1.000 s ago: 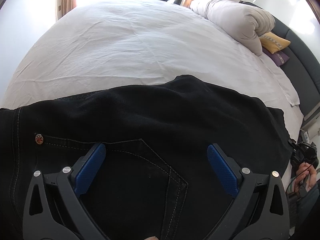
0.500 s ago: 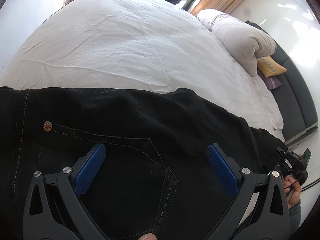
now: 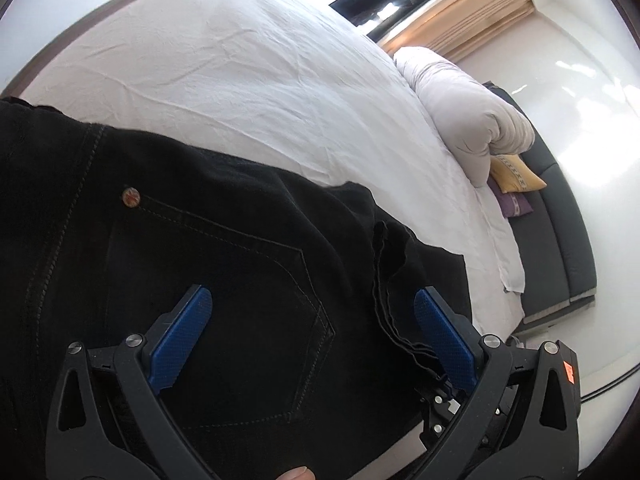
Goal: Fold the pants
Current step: 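Grasp the jeans fold with the left tool while the right tool holds nearby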
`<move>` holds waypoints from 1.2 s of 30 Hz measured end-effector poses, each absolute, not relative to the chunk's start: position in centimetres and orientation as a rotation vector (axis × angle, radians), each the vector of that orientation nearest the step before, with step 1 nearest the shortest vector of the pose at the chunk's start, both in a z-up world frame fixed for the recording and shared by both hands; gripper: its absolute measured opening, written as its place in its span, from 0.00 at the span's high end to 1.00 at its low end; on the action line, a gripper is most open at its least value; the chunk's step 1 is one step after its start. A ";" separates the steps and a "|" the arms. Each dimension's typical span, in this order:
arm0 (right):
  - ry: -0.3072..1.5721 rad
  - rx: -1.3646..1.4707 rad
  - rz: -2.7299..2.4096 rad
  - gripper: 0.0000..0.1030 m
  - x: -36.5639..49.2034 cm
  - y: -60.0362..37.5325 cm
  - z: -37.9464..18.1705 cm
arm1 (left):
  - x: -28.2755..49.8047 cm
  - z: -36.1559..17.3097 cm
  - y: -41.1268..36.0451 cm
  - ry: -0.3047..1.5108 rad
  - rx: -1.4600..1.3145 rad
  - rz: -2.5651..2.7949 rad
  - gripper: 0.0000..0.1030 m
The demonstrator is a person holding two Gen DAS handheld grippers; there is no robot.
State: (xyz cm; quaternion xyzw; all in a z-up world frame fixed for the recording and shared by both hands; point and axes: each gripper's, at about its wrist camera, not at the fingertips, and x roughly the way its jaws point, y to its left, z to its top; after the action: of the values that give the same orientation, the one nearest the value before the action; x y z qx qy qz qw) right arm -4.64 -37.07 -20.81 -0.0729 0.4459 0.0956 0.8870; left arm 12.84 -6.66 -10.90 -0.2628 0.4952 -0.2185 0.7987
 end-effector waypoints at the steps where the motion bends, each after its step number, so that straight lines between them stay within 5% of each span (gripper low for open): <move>1: 0.920 -0.151 0.196 0.93 -4.7 -37.3 -20.6 | 12.9 -11.0 -6.9 1.081 -0.570 -0.477 0.00; 17: 0.764 -0.254 0.209 0.93 -8.0 -34.5 -18.4 | 16.0 -11.6 -13.6 1.311 -0.532 -0.592 0.03; 18: 0.763 -0.255 0.211 0.93 -8.0 -34.3 -18.3 | 16.1 -11.6 -13.8 1.306 -0.525 -0.602 0.08; 20: 0.766 -0.257 0.212 0.93 -7.7 -34.0 -18.1 | 16.4 -12.0 -14.2 1.334 -0.526 -0.642 0.57; 22: 0.765 -0.258 0.215 0.93 -9.1 -33.6 -18.1 | 16.6 -12.6 -14.4 1.372 -0.540 -0.645 0.78; 26: 0.769 -0.264 0.231 0.93 -8.9 -33.1 -17.8 | 16.4 -12.7 -13.8 1.349 -0.550 -0.655 0.89; 36: 0.792 -0.290 0.288 0.91 -9.6 -30.4 -18.0 | 16.0 -13.1 -12.1 1.317 -0.519 -0.606 0.90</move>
State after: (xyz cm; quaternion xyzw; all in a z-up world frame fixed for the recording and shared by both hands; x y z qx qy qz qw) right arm -9.58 -30.41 -17.98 -0.1401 0.3830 0.1394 0.9024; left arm 16.00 -12.13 -13.11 -0.2348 0.5952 -0.2739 0.7180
